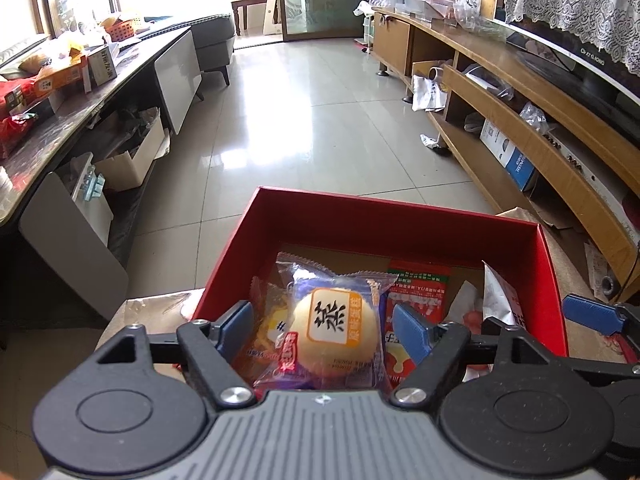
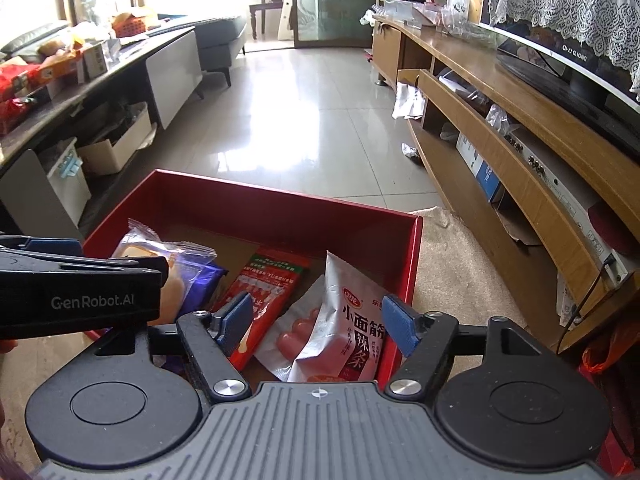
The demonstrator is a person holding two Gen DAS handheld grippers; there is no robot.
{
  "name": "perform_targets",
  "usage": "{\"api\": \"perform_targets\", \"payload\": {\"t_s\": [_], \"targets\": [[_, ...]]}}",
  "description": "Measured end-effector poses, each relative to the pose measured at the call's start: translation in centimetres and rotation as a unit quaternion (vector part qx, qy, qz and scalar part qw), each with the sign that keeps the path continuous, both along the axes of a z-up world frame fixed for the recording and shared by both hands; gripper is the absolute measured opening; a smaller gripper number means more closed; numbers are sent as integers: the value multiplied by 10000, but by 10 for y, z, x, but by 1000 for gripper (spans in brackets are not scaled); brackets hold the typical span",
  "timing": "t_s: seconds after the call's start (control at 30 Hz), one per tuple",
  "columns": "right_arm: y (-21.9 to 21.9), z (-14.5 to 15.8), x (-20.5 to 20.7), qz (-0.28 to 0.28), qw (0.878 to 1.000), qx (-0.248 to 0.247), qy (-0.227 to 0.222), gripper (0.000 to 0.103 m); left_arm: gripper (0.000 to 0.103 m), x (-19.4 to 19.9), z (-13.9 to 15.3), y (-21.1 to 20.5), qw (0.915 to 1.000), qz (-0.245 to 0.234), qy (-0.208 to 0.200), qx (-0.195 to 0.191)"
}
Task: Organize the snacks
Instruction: 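Lower both packets into the red box and open both grippers, then move the left gripper to the small white pouch and grasp it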
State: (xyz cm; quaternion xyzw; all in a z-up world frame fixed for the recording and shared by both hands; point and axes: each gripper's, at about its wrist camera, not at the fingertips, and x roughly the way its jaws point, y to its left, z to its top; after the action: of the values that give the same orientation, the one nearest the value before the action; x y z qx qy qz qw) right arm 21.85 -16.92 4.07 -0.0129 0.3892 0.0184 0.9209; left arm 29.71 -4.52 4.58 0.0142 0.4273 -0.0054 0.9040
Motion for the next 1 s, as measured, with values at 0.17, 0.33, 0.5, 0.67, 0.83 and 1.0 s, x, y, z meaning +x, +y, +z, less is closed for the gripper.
{"api": "perform_targets", "payload": {"t_s": [0.17,0.33,0.5,0.67,0.83,1.0], "targets": [[2,8,-11,8,10000,-76,-20,79,74,-14,7,14,10000,90,29,-19],[10,16,-28,144,9998,-120,-31,79,74,-30,5,27,9997,162,157,-56],[20,16,-42,314,9992,-228,34,79,74,-47,0,39,9991,248,303,-154],[22,12,-52,320,9990,-273,180,79,74,-56,-17,42,9965,288,690,-378],[14,8,-62,210,9989,-253,338,79,74,-56,-36,29,9931,220,1027,-517],[9,3,-67,223,9983,-330,425,79,74,-49,-54,12,9908,197,1240,-509]]}}
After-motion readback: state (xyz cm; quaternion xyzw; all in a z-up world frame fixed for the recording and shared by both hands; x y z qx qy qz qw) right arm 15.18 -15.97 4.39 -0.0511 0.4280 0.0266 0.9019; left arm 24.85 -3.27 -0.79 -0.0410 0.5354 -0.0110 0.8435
